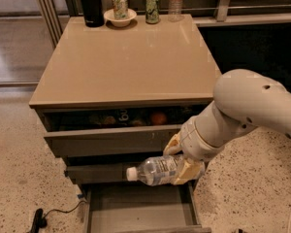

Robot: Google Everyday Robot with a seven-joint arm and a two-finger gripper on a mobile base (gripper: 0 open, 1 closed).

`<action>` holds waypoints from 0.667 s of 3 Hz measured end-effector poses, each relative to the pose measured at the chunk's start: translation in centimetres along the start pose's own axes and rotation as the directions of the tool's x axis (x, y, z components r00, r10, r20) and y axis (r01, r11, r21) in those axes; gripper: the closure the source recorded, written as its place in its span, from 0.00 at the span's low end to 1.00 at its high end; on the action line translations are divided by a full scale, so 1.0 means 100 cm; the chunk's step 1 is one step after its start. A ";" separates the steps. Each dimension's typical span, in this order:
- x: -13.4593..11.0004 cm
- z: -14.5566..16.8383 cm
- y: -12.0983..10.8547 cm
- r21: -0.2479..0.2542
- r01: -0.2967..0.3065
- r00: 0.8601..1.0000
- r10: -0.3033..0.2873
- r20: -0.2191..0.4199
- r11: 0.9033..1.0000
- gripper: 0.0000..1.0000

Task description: Place blue plastic bottle into bottom drawer

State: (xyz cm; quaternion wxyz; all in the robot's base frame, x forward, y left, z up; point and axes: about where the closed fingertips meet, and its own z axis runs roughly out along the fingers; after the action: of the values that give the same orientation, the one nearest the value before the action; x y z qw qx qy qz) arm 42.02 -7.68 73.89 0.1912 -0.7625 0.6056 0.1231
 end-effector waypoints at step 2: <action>0.033 0.075 0.002 0.092 -0.004 1.000 0.006 -0.027 0.996 1.00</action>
Offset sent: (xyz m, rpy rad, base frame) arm 0.0097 0.0012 -0.1415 -0.0135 -0.1100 -0.0672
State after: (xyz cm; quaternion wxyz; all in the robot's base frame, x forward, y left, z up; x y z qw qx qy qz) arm 42.92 -7.34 65.75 0.2172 -0.7531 0.6151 0.0851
